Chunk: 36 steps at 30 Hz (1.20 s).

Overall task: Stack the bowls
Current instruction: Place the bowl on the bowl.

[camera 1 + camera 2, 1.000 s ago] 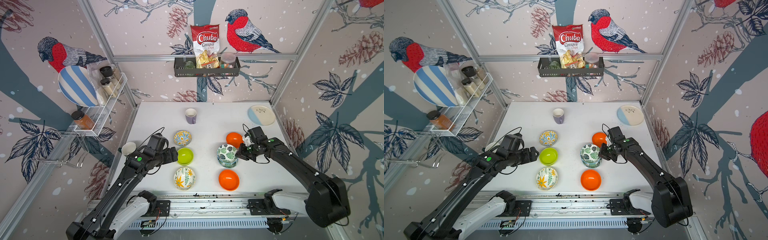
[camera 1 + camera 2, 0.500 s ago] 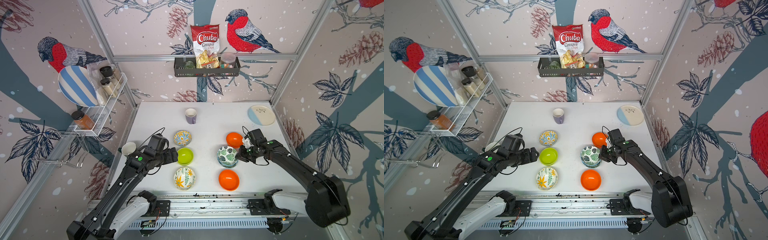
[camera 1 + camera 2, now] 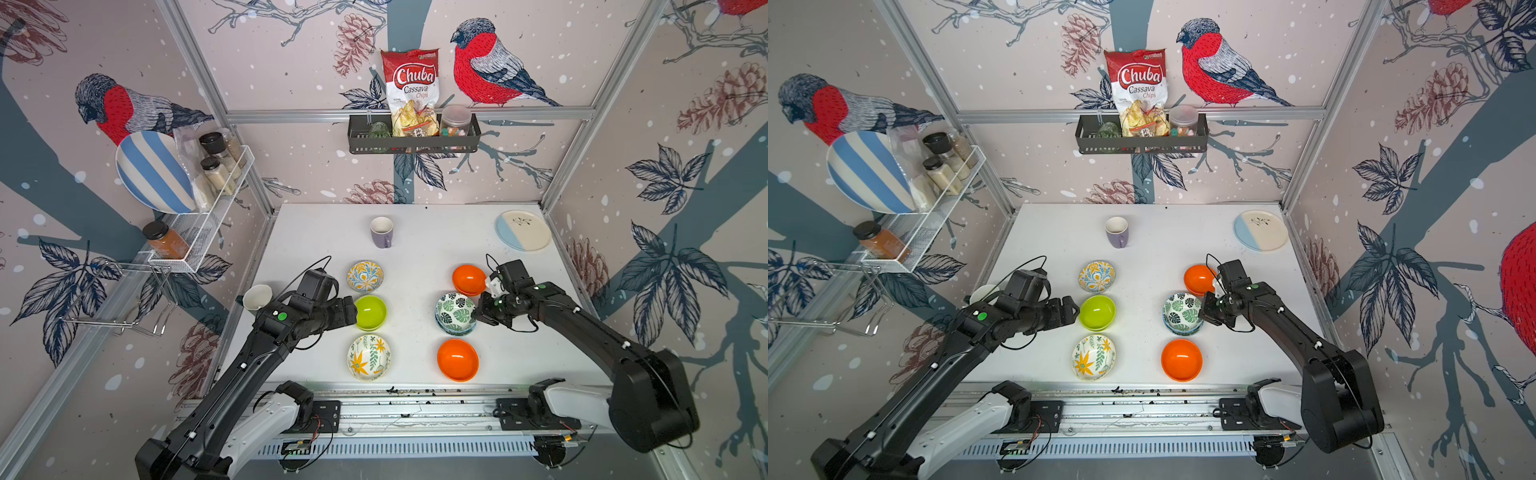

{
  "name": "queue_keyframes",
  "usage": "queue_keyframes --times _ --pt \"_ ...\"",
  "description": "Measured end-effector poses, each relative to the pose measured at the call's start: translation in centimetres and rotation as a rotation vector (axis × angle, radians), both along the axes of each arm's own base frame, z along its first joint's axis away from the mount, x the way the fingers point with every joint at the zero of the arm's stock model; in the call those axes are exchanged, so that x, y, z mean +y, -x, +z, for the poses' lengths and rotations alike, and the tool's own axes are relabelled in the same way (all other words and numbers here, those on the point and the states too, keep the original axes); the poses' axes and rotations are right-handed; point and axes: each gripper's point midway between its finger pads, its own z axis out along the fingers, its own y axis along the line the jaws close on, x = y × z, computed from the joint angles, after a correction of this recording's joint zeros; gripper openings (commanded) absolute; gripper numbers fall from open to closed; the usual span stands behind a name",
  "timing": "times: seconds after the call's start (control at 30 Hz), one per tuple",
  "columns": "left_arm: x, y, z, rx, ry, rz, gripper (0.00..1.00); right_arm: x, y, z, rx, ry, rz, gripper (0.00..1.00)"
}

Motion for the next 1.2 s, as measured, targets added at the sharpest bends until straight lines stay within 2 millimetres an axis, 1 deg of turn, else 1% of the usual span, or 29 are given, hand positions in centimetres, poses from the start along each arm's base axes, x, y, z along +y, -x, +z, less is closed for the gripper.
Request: queue_keyframes --times 0.27,0.8,1.2 --pt "0.0 0.0 0.0 0.001 0.002 -0.001 0.91 0.0 0.1 -1.0 0.029 0.007 0.004 0.00" --pt "-0.3 0.2 -0.1 0.007 0.013 -0.017 0.91 0.1 0.1 -1.3 0.033 0.009 0.008 0.00" --pt "-0.4 0.2 -0.1 0.010 0.018 -0.021 0.92 0.4 -0.1 -1.5 0.014 -0.001 0.020 0.00"
